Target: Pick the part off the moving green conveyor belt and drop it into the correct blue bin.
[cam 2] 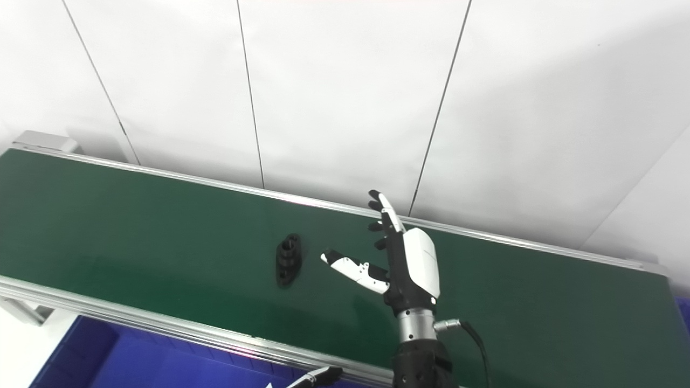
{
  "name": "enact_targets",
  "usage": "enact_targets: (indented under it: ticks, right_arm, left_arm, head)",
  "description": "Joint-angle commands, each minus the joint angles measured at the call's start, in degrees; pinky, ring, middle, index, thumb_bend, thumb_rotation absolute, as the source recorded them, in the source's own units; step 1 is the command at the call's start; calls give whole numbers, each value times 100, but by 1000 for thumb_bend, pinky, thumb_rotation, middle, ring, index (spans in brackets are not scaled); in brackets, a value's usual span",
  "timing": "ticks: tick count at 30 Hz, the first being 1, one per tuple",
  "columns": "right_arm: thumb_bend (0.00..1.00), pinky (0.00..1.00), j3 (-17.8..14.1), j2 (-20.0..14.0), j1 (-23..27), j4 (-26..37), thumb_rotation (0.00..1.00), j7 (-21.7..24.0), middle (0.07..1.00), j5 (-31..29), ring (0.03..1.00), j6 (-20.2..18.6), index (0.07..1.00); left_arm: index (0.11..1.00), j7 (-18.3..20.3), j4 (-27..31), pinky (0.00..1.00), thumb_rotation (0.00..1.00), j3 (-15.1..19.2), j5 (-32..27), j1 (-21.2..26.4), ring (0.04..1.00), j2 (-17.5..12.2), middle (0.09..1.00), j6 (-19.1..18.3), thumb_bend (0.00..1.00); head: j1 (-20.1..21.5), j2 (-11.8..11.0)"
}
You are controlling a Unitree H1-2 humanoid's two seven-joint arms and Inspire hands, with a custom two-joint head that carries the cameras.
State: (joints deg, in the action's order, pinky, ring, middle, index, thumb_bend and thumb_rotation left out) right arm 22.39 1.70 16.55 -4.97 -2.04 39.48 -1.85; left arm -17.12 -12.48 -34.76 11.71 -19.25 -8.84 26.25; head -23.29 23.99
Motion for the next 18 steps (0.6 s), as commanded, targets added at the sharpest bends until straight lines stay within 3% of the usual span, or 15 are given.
enact_targets:
  ticks: [1, 9, 18]
  right_arm:
    - [852, 628, 129, -65, 398, 12, 830, 153, 878, 32, 780, 235, 928]
    - [927, 605, 455, -536, 1139, -279, 838, 975, 862, -188, 768, 392, 905]
    - [999, 560, 637, -817, 1672, -947, 815, 1111, 842, -192, 736, 829, 887]
  left_arm:
    - [862, 59, -7, 851, 933, -94, -49, 40, 890, 60, 887, 67, 1000]
    - [864, 36, 15, 873, 937, -108, -15, 22, 893, 88, 894, 67, 1000]
    - [871, 60, 5, 883, 933, -109, -56, 10, 892, 100, 894, 67, 1000]
  head:
    - [-11, 7]
    - [-51, 27]
    - [-66, 35]
